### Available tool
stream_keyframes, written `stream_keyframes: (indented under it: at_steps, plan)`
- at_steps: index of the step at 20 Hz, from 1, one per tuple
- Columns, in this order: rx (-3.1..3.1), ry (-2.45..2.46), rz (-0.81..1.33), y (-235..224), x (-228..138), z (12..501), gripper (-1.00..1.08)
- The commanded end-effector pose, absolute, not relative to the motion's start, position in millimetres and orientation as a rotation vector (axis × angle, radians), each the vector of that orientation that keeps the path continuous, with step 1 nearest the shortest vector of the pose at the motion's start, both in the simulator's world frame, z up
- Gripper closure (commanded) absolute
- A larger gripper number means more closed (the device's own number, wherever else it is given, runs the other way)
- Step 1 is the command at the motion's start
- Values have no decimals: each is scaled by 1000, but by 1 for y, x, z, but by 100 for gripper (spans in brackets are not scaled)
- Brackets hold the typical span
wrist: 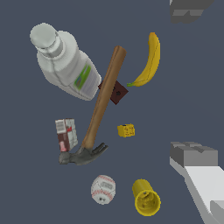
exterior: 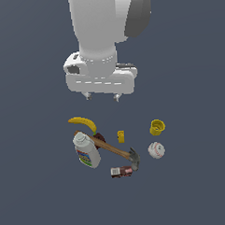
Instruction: Pick up a designated object from a clutter of objects.
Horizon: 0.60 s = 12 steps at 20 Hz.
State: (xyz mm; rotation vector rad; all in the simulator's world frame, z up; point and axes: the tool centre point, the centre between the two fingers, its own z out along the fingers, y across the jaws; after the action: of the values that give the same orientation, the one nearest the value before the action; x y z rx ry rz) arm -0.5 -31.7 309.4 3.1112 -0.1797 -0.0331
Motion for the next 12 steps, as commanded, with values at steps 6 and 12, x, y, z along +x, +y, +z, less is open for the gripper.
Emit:
stream_keyframes:
  at_steps: [6,12]
  plan:
    - [3098,-315,-25,-6,22,287,-92]
    - [3078,-467,-16,25,44,260,-92]
